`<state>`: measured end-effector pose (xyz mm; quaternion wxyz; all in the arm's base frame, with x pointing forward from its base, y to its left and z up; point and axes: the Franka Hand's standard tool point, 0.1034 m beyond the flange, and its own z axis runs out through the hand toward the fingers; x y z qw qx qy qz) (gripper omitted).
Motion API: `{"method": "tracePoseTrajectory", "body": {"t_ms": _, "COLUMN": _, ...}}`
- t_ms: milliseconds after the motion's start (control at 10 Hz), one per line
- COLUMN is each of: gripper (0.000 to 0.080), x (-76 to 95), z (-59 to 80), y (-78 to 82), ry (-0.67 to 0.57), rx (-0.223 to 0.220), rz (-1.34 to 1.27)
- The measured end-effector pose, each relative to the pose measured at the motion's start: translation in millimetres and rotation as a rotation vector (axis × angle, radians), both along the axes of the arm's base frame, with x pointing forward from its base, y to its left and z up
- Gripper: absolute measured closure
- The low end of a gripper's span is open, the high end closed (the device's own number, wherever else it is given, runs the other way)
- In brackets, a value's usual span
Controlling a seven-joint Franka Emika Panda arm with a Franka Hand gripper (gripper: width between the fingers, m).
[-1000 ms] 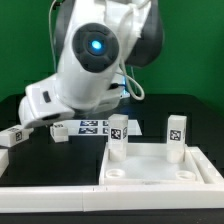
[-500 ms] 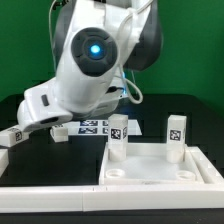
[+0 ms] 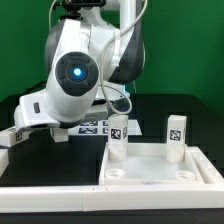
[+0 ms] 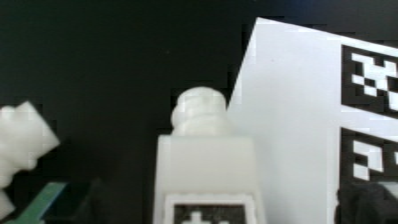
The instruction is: Assemble square table
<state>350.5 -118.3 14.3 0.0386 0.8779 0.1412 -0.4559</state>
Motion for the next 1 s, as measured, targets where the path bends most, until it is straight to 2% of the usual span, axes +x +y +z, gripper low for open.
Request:
{"method": "tracePoseTrajectory", "body": {"t_ms": 100, "gripper": 0.0263, "x": -0.1, "z": -0.1, "y": 0.1, "ry": 0.0, "rx": 0.0, "rz": 0.0}}
{"method": "tracePoseTrajectory", "body": {"t_ms": 200, "gripper": 0.0437, "x": -0.1, "z": -0.1, "y": 0.0, "ry": 0.0, "rx": 0.0, "rz": 0.0}}
{"method": "tracePoseTrajectory", "body": {"t_ms": 300, "gripper": 0.0437, "x": -0.2, "z": -0.1, "y": 0.0, "ry": 0.001, "rx": 0.0, "rz": 0.0}}
{"method": "tracePoseTrajectory", "body": {"t_ms": 400, "gripper": 0.0514, "x": -0.2, "z": -0.1, "y": 0.0, "ry": 0.001, "rx": 0.0, "rz": 0.0}}
{"method": "tracePoseTrajectory", "body": {"t_ms": 800, "gripper": 0.0514, "x": -0.2, "z": -0.1, "y": 0.0, "ry": 0.001, "rx": 0.0, "rz": 0.0}}
{"method": "tracePoseTrajectory", "body": {"t_ms": 900, "gripper": 0.0514, "x": 0.6, "z": 7.7, "y": 1.7, "ry": 0.02, "rx": 0.005, "rz": 0.004}}
{"method": "tracePoseTrajectory", "body": {"t_ms": 1000, "gripper": 0.0514, "x": 7.9, "z": 29.0, "y": 7.0, "ry": 0.031, "rx": 0.016, "rz": 0.011}}
